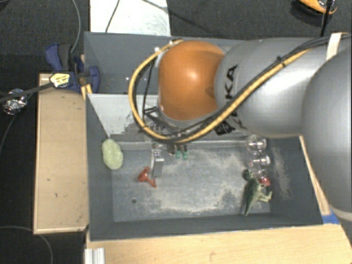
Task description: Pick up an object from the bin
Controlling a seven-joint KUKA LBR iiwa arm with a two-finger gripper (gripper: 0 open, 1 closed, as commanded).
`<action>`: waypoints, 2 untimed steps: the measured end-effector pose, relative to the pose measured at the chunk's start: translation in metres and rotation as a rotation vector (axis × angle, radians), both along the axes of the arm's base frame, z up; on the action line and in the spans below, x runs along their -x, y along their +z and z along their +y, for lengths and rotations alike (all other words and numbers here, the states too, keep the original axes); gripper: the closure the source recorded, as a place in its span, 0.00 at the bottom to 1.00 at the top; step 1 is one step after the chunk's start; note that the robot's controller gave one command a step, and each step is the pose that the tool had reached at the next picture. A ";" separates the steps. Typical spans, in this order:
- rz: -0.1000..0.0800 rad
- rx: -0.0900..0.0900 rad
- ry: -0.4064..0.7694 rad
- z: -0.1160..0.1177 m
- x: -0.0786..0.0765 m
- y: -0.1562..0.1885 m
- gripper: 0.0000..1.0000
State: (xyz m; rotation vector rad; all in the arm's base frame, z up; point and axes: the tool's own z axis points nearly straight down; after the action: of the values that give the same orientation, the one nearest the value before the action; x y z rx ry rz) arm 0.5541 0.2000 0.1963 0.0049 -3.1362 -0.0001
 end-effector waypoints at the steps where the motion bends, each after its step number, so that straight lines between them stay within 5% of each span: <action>1: -0.008 -0.002 -0.004 -0.001 -0.002 0.005 0.00; 2: -0.014 -0.003 0.063 0.002 -0.007 -0.014 0.00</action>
Offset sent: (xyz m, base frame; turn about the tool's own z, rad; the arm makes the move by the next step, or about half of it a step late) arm 0.0129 0.0063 -0.0691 -0.1908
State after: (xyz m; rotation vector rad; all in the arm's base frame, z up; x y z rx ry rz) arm 0.5616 0.2020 0.1818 0.1036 -3.1486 -0.0048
